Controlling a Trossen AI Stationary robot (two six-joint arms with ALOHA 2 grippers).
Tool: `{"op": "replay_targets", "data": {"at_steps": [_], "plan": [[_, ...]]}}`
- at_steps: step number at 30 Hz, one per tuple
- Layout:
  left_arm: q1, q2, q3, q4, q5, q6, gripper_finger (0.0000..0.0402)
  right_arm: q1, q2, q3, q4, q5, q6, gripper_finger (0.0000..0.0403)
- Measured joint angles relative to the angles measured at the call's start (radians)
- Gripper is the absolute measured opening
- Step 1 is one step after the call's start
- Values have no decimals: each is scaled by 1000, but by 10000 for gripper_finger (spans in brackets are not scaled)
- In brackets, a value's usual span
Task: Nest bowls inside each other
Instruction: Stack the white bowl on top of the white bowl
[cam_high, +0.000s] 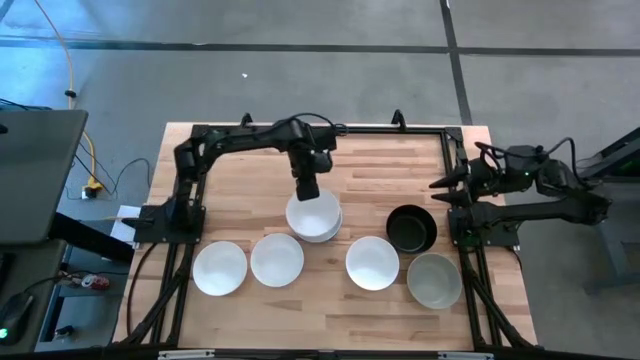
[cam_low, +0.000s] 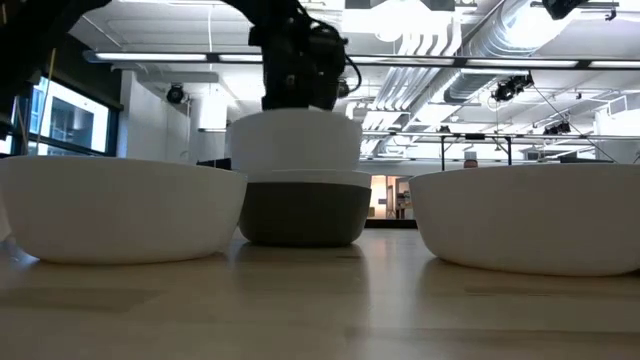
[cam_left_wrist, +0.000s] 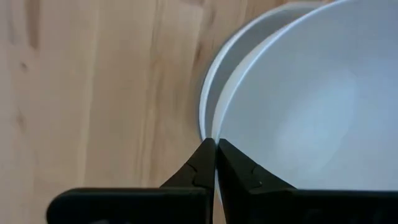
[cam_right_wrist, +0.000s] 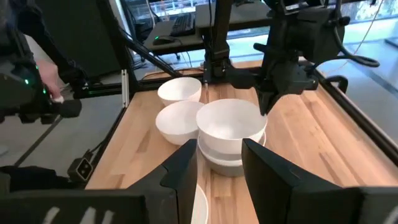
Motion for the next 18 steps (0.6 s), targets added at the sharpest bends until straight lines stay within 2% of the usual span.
{"op": "replay_targets", "data": {"at_steps": [18], "plan": [[-13, 28, 1, 97, -18, 2, 0, 0, -7, 0, -8, 1, -8, 119]]}}
